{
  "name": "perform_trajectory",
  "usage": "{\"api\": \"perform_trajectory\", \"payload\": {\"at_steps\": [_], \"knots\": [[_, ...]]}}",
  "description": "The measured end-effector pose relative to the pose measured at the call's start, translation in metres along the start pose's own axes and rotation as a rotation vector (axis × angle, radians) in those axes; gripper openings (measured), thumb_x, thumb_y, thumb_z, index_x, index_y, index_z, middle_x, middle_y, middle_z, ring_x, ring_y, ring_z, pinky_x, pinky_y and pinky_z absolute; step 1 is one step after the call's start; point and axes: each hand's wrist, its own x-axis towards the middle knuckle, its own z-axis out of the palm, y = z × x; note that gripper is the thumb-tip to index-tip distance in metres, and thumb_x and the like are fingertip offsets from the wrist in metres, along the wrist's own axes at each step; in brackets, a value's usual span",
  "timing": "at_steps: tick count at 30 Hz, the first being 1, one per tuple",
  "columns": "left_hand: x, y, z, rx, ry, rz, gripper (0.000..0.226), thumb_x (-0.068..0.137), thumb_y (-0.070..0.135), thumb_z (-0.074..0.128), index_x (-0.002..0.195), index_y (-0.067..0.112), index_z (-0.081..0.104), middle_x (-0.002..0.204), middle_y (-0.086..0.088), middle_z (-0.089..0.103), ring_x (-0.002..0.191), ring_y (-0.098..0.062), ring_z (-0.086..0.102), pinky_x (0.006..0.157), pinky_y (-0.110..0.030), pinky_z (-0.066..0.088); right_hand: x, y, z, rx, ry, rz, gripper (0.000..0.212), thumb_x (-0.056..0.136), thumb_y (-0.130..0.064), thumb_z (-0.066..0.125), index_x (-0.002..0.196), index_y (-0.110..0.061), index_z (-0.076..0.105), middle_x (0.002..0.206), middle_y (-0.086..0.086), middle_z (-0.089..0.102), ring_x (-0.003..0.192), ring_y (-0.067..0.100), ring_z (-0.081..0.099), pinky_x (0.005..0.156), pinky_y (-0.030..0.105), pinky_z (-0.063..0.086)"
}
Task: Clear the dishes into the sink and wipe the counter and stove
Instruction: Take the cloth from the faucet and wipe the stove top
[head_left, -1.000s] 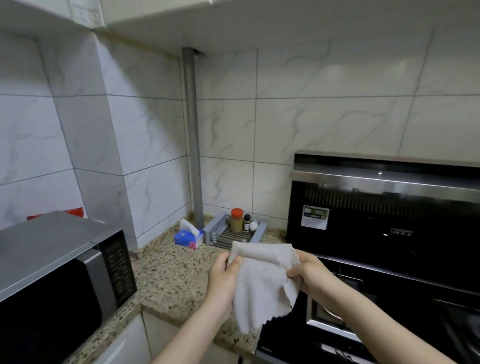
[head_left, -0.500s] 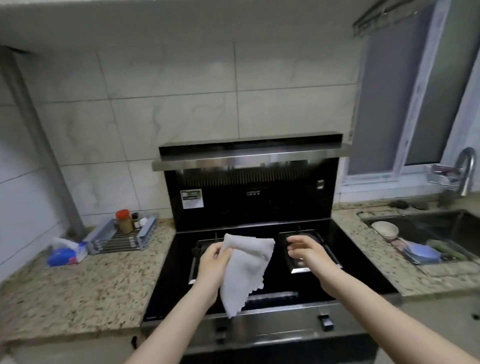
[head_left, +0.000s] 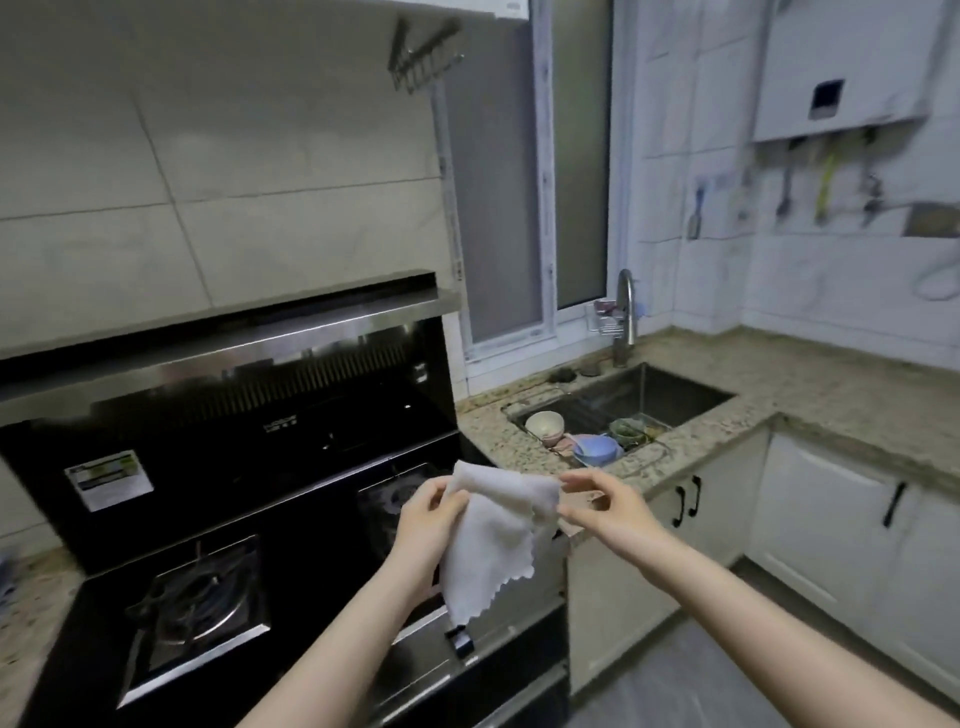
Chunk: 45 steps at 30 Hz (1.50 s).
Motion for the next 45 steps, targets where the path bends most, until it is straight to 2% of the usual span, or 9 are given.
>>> {"api": "perform_trajectory", "payload": {"at_steps": [8, 14, 18, 22, 26, 30, 36, 40, 45], "knots": [[0.094, 0.001, 0.123, -0.100, -0.173, 0.047, 0.013, 0.088, 0.009, 0.056, 0.091, 0.017, 0.067, 0.099, 0.001, 0.066, 0.095, -0.014, 0.059, 0.075, -0.023, 0.045, 0.069, 0.054, -0.085, -0.101, 0.125, 0.044, 0.031, 0.078, -0.014, 0.073, 0.103, -0.025, 0.058, 0.103, -0.011, 0.059, 0.104, 0.011, 0.056, 0.087, 0.021, 0.042], [0.170, 0.001, 0.217, -0.106, -0.288, 0.097, 0.015, 0.088, 0.009, 0.056, 0.096, 0.017, 0.066, 0.104, 0.004, 0.063, 0.097, -0.009, 0.056, 0.086, -0.024, 0.045, 0.130, 0.078, -0.157, -0.199, 0.212, 0.092, 0.036, 0.081, -0.014, 0.071, 0.114, -0.018, 0.057, 0.111, -0.006, 0.057, 0.105, 0.010, 0.053, 0.076, 0.009, 0.043], [0.202, 0.003, 0.284, -0.085, -0.384, 0.111, 0.014, 0.089, 0.008, 0.055, 0.098, 0.013, 0.064, 0.097, 0.004, 0.063, 0.089, -0.005, 0.055, 0.080, -0.019, 0.043, 0.145, 0.100, -0.208, -0.200, 0.312, 0.135, 0.040, 0.080, -0.017, 0.072, 0.116, -0.019, 0.056, 0.115, -0.006, 0.058, 0.107, 0.012, 0.054, 0.089, 0.019, 0.039], [0.216, 0.005, 0.351, -0.030, -0.495, 0.107, 0.012, 0.089, 0.011, 0.056, 0.091, 0.021, 0.063, 0.099, 0.002, 0.063, 0.091, -0.010, 0.055, 0.075, -0.017, 0.042, 0.145, 0.134, -0.258, -0.206, 0.401, 0.234, 0.047, 0.079, -0.021, 0.074, 0.122, -0.019, 0.055, 0.119, -0.006, 0.057, 0.109, 0.013, 0.054, 0.087, 0.019, 0.038], [0.231, 0.013, 0.424, -0.029, -0.587, 0.072, 0.011, 0.089, 0.019, 0.058, 0.089, 0.027, 0.065, 0.104, 0.001, 0.065, 0.098, -0.015, 0.059, 0.089, -0.032, 0.047, 0.153, 0.162, -0.317, -0.211, 0.458, 0.300, 0.048, 0.081, -0.025, 0.071, 0.125, -0.023, 0.053, 0.119, -0.010, 0.053, 0.107, 0.010, 0.051, 0.087, 0.021, 0.039], [0.241, 0.014, 0.480, -0.035, -0.602, 0.006, 0.010, 0.086, 0.025, 0.062, 0.093, 0.026, 0.068, 0.105, -0.001, 0.068, 0.102, -0.021, 0.062, 0.097, -0.047, 0.046, 0.168, 0.184, -0.366, -0.184, 0.434, 0.292, 0.046, 0.082, -0.026, 0.070, 0.125, -0.022, 0.054, 0.119, -0.009, 0.053, 0.108, 0.009, 0.049, 0.090, 0.021, 0.037], [0.256, 0.032, 0.558, -0.021, -0.577, -0.055, 0.012, 0.087, 0.025, 0.060, 0.096, 0.022, 0.067, 0.103, -0.002, 0.068, 0.099, -0.022, 0.063, 0.096, -0.047, 0.047, 0.204, 0.216, -0.439, -0.114, 0.352, 0.302, 0.038, 0.081, -0.033, 0.069, 0.116, -0.024, 0.058, 0.116, -0.010, 0.056, 0.110, 0.009, 0.052, 0.091, 0.022, 0.040], [0.275, 0.043, 0.593, 0.022, -0.503, -0.031, 0.010, 0.087, 0.023, 0.060, 0.093, 0.020, 0.067, 0.099, -0.002, 0.068, 0.099, -0.023, 0.062, 0.094, -0.044, 0.047, 0.235, 0.226, -0.477, -0.102, 0.307, 0.235, 0.005, 0.084, -0.022, 0.068, 0.087, -0.021, 0.065, 0.092, -0.009, 0.063, 0.092, 0.011, 0.059, 0.077, 0.020, 0.044], [0.295, 0.036, 0.612, -0.044, -0.406, -0.158, 0.014, 0.087, 0.023, 0.060, 0.097, 0.017, 0.069, 0.102, -0.004, 0.068, 0.100, -0.024, 0.061, 0.093, -0.042, 0.046, 0.275, 0.240, -0.495, -0.063, 0.241, 0.215, 0.011, 0.084, -0.022, 0.066, 0.074, -0.023, 0.065, 0.081, -0.009, 0.064, 0.079, 0.009, 0.058, 0.065, 0.018, 0.042]]}}
